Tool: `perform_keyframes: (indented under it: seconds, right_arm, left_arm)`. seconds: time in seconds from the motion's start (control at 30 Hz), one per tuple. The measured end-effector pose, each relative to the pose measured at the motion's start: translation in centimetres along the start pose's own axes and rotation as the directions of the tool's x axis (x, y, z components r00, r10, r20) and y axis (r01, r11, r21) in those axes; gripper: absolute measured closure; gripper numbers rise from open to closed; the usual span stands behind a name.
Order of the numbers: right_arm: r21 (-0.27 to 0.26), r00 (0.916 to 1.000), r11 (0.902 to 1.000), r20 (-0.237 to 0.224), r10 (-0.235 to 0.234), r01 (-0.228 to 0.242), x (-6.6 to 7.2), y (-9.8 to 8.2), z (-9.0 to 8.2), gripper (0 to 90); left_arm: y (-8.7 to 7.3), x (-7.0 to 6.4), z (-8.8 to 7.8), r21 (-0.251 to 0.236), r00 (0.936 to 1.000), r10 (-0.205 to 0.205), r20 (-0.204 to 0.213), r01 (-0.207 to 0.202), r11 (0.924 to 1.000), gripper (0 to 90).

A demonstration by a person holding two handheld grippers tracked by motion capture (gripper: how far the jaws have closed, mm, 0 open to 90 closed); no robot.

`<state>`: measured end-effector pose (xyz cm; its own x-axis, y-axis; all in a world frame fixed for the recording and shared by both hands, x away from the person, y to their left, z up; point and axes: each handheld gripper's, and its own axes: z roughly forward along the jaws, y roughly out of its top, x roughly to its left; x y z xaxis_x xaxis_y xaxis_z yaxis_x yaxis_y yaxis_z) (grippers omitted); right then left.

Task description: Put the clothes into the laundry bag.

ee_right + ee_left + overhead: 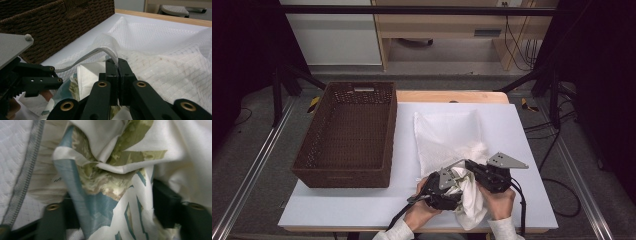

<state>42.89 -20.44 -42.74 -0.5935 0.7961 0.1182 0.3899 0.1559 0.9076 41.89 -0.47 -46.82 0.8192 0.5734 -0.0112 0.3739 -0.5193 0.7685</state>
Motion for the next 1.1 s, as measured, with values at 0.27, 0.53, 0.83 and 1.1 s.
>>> perform_keyframes:
  seconds: [0.27,0.53,0.83,1.1]
  right_arm:
    - [-0.011,1.0000,0.9999,-0.004,0.002,-0.002,-0.2,0.1,-0.5,88.9]
    - [-0.043,0.9997,0.9990,-0.024,-0.012,0.011,0.1,0.5,-1.0,89.0]
    - [-0.008,0.9993,0.9992,-0.002,-0.038,0.038,0.2,0.2,-0.4,88.9]
    - [-0.024,0.9997,0.9995,0.012,-0.019,0.019,0.0,0.3,-0.8,88.8]
  left_arm:
    - [1.2,1.1,-3.0,-0.081,0.9942,0.000,-0.108,-0.009,0.9967,76.7]
    - [0.9,2.7,0.9,0.013,0.9687,0.034,-0.246,-0.032,0.9994,72.5]
    - [0.6,3.5,-1.9,-0.068,0.9884,-0.078,-0.131,0.069,0.9953,42.9]
    - [1.6,-0.1,-6.6,-0.113,0.9967,0.014,-0.080,-0.023,0.9933,25.6]
